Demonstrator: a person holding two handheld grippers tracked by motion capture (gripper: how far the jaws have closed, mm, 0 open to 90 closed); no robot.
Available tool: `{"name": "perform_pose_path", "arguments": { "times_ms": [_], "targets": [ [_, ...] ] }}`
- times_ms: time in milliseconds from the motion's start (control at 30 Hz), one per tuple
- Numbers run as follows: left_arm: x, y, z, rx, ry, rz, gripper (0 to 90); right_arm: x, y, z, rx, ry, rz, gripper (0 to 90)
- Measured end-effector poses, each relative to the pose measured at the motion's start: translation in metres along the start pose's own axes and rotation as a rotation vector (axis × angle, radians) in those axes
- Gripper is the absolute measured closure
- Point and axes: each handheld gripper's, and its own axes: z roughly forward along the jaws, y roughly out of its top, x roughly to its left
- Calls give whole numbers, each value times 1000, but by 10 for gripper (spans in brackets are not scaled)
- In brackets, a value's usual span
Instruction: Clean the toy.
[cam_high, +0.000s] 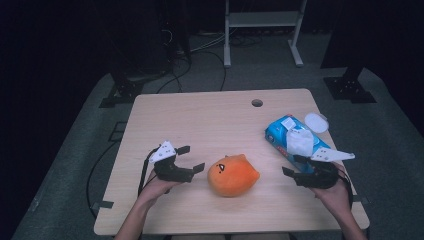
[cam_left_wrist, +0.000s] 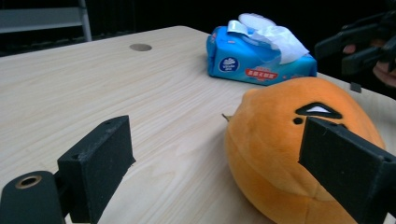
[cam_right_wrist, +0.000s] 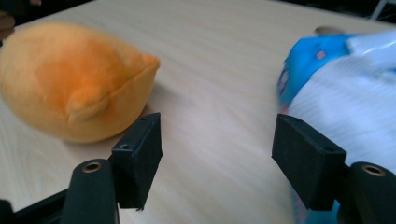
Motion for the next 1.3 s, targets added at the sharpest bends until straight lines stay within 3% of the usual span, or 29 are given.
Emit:
{"name": "perform_pose_path", "arguments": {
  "times_ms": [267,600,867,967,1100,1300],
  "targets": [
    [6,-3,-4,11,26,6,89,-23,28,-12,-60,-68,5,319],
    [9,-6,-3,28,25,9,89,-53,42,6,-35,-153,17,322],
    [10,-9,-2,41,27,14,89,-66,36,26,12,-174,45,360],
    [9,-7,-3,34,47,29,89,-69,30,33,36,-191,44,418],
    [11,-7,-5,20,50,16,90,-70,23,40,75,-209,53,485],
    [10,-5,-7,5,77,30,90,-72,18,41,100,-235,107,626]
  ]
}}
